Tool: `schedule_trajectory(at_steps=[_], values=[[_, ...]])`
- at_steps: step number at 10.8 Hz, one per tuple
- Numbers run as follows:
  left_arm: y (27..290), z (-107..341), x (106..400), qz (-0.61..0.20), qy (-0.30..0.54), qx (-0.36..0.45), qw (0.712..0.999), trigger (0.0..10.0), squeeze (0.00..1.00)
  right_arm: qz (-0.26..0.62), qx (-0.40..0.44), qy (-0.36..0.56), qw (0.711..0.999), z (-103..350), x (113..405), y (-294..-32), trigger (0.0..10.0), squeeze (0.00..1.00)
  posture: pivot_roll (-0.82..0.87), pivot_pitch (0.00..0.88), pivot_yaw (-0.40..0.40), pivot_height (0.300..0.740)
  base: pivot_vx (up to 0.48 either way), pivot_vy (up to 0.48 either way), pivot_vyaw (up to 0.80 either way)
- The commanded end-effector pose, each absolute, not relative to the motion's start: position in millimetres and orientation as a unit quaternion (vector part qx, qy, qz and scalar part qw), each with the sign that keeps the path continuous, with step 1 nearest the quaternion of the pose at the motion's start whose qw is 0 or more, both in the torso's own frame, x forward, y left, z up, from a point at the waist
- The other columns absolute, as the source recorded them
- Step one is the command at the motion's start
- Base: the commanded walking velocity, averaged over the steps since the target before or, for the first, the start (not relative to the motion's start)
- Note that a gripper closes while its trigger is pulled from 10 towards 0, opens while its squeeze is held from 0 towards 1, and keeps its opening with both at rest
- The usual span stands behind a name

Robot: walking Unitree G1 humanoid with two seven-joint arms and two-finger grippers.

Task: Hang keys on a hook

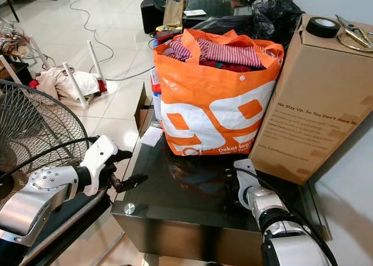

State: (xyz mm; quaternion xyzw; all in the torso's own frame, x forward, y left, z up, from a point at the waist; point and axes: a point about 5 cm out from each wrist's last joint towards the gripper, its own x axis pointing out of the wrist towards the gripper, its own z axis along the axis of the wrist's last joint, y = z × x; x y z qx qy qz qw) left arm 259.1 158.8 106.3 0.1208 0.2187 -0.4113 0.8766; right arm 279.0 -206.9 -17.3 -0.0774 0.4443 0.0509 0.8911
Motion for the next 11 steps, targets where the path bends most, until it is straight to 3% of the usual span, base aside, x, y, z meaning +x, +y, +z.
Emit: schedule_trajectory(at_steps=[1, 11], values=[[157.9, 112.0, 260.9, -0.416, 0.212, 0.129, 0.875, 10.0, 0.00, 0.049, -0.072, 0.436, 0.896, -13.5, 284.3, -204.3, 0.0, 0.00, 0.00, 0.000, 0.019, 0.740, 0.000, 0.000, 0.00], [156.6, 113.6, 264.0, -0.417, 0.209, 0.132, 0.875, 10.0, 0.00, 0.055, -0.063, 0.434, 0.897, -14.8, 284.2, -199.3, 0.0, 0.00, 0.00, 0.000, 0.021, 0.740, 0.000, 0.000, 0.00]])
